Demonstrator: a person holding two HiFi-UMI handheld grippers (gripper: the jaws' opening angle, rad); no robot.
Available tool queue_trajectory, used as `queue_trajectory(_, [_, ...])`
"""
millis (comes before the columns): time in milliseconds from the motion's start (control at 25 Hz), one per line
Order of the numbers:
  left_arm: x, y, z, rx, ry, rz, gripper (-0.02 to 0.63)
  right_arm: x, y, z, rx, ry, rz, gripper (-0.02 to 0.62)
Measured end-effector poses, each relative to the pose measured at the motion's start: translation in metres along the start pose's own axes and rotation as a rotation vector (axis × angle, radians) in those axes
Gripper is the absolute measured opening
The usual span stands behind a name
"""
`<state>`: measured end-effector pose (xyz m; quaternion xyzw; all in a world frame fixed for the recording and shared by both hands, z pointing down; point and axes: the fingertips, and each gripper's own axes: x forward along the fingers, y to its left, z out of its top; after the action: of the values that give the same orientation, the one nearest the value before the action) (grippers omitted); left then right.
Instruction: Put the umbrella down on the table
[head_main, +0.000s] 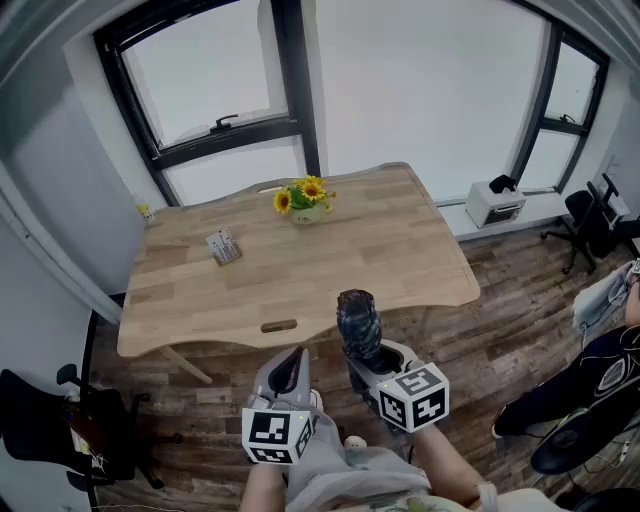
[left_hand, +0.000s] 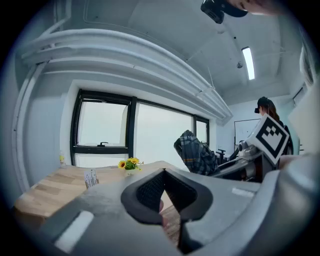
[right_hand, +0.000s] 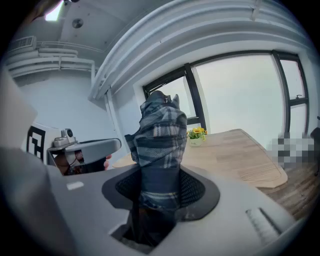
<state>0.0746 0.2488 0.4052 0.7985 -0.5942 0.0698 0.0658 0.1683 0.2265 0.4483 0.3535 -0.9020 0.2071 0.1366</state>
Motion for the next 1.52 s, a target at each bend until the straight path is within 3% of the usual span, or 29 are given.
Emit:
queue_trajectory(760, [0.039,0.028,0.006,0.004,0.003,-0.004,0.002,0.033,-0.025,0.035,0.003,-0.027,-0.013,0.189])
queue_trajectory(1520, [0.121,0.117,0.034,0.014,-0.002,-0.046,0.002,0.124,-0.053,0.117,-0.009,-0.067,-0.046,0.19])
